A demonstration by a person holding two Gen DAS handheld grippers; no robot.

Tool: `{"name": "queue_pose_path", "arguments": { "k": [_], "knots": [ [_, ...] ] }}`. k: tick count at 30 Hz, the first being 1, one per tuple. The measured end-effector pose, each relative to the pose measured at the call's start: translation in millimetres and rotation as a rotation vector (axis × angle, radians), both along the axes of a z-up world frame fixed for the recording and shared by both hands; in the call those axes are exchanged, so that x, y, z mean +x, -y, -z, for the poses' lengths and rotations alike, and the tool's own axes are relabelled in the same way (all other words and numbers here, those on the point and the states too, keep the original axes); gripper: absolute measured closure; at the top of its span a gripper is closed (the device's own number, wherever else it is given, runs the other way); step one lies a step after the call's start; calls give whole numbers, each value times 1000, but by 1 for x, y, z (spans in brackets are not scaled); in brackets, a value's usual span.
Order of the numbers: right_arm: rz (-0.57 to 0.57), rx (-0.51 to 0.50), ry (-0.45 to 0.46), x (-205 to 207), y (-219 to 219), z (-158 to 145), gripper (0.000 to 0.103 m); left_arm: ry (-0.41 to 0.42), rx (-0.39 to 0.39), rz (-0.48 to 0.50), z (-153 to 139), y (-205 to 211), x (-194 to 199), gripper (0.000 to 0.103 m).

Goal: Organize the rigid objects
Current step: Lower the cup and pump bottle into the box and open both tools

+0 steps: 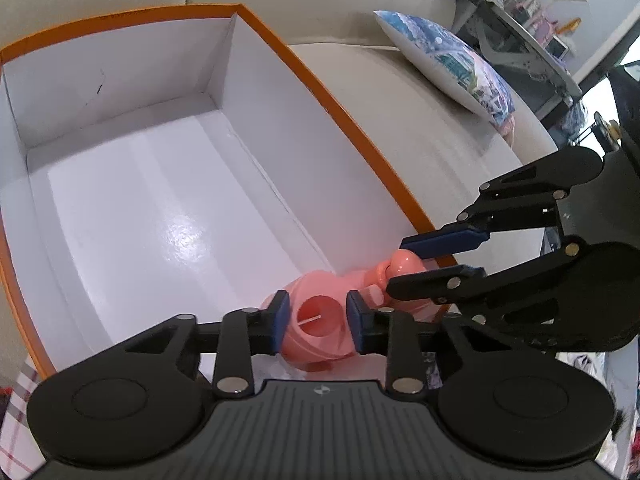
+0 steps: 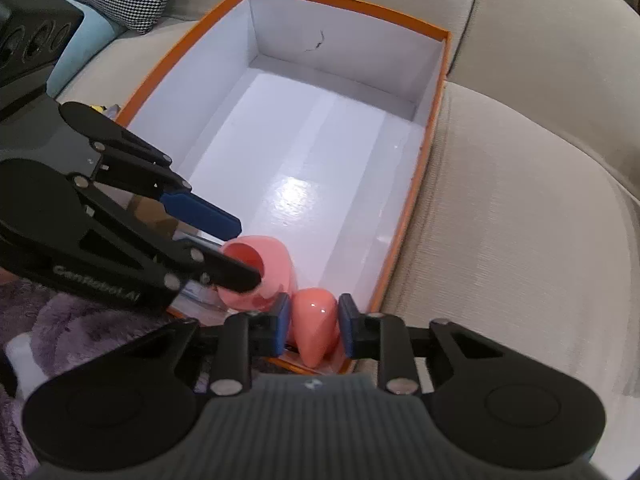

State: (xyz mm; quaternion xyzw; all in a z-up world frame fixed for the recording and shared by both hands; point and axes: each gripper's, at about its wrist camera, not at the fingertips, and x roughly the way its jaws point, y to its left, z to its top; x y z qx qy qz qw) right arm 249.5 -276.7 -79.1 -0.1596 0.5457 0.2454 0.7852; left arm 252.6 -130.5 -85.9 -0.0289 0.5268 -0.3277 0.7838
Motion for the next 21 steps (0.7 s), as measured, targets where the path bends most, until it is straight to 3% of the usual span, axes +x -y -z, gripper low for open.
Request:
{"name": "queue_pose_path", "arguments": {
  "k": [3, 4, 9, 13, 15, 21],
  "knots": [
    [3, 0, 6, -2, 0, 0, 77, 36, 55, 70, -2, 1, 2, 96],
    [4, 1, 7, -3, 0, -1, 77, 51, 72, 109, -3, 1, 3, 99],
    [13, 5, 24, -3, -2, -1, 77, 94, 124, 296, -6, 11, 2, 99],
    [-43, -27, 23, -7, -7, -3, 77, 116, 140, 395, -9, 17, -3, 99],
    [-47, -37, 26, -5, -7, -4, 76, 110, 141, 412, -8, 19, -1, 98],
    [-32, -17, 25, -1, -8, -8, 75, 68, 127, 344, -1, 15, 6, 97]
  ]
}}
